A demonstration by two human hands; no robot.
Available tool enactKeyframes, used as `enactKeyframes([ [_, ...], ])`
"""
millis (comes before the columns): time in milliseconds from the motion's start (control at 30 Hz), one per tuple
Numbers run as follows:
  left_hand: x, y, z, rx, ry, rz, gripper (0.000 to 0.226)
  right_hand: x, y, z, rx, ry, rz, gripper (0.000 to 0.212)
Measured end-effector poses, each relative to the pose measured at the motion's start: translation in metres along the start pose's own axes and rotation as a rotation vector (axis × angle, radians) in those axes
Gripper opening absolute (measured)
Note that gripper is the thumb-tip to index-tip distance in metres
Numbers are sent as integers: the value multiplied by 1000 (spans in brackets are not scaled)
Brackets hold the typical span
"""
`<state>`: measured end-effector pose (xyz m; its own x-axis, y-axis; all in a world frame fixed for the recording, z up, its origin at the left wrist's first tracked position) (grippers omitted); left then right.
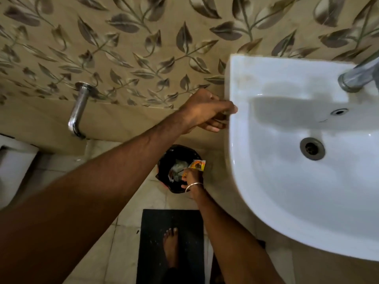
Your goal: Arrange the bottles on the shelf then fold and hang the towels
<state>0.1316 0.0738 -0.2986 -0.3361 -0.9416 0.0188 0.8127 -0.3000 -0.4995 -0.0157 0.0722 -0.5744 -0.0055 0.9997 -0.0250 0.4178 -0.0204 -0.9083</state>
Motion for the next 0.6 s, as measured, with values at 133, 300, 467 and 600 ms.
enactKeyframes([
  [133, 0, 4, -1, 1, 13, -9, 33, 8, 24, 9, 37, 180, 2, 36],
  [300, -1, 6, -4, 11, 15, 2, 32, 7, 49, 27, 62, 165, -20, 41],
  [467, -2, 6, -6, 20, -15, 7, 33, -17, 28, 29, 69, 190, 68, 40],
  [600, -3, 2, -10, 7, -57, 15, 43, -29, 12, 30, 81, 182, 104, 41],
])
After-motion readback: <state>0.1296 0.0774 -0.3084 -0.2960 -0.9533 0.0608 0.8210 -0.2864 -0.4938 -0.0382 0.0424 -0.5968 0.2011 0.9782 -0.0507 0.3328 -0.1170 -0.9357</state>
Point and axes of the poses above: each hand's wrist, its own y-axis towards the middle knuckle, its own x-axis out of the palm, z = x × y, the point moved 10 cm from there along y, towards the middle knuckle, and after that the axes turned 10 degrees about -y, right-handed, at the moved point
